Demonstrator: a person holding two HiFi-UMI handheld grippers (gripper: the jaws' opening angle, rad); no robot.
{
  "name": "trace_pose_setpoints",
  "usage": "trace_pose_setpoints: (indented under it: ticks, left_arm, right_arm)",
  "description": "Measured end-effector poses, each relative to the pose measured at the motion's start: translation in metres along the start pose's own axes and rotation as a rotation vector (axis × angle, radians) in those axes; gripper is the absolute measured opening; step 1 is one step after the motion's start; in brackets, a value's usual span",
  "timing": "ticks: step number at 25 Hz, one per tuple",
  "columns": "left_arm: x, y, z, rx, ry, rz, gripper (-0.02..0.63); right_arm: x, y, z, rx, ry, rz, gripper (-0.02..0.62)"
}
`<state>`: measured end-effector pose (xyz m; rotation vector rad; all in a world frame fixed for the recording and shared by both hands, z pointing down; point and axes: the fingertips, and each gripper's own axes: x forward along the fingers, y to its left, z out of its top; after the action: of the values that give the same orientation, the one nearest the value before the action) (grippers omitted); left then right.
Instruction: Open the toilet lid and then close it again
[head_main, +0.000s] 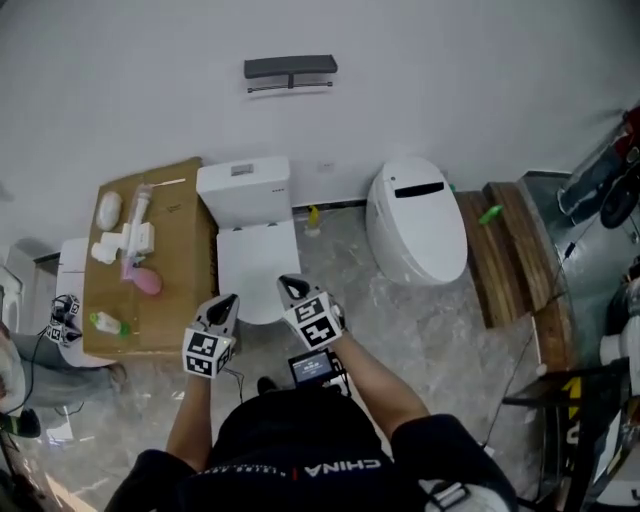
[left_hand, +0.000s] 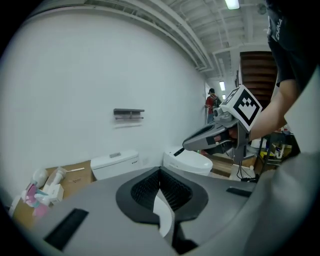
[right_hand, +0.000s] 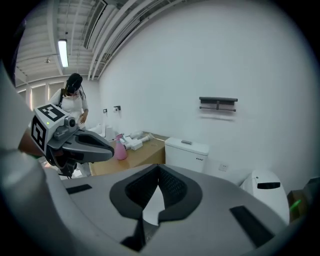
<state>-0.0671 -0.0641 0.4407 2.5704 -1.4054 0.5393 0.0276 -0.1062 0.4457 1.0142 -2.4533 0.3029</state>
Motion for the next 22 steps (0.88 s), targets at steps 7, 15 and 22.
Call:
trace_pose_setpoints:
  ticks: [7, 15, 22]
  left_arm:
    - [-0.011, -0.037, -0.007, -0.056, 0.012, -0.013, 0.011]
    - [-0.034, -0.087, -0.041, -0.094, 0.059, 0.009, 0.011]
    - [-0.086, -0.095, -0.046, -0.035, 0.017, -0.003, 0.011]
  right_arm:
    - [-0.029, -0.008, -0.016, 0.021, -0.034, 0.006, 0.014]
    - [-0.053, 0.003, -0.06, 0.042, 0.012, 0.039, 0.014]
    - [-0.084, 0.047, -0.079, 0.072, 0.014, -0.009, 0.014]
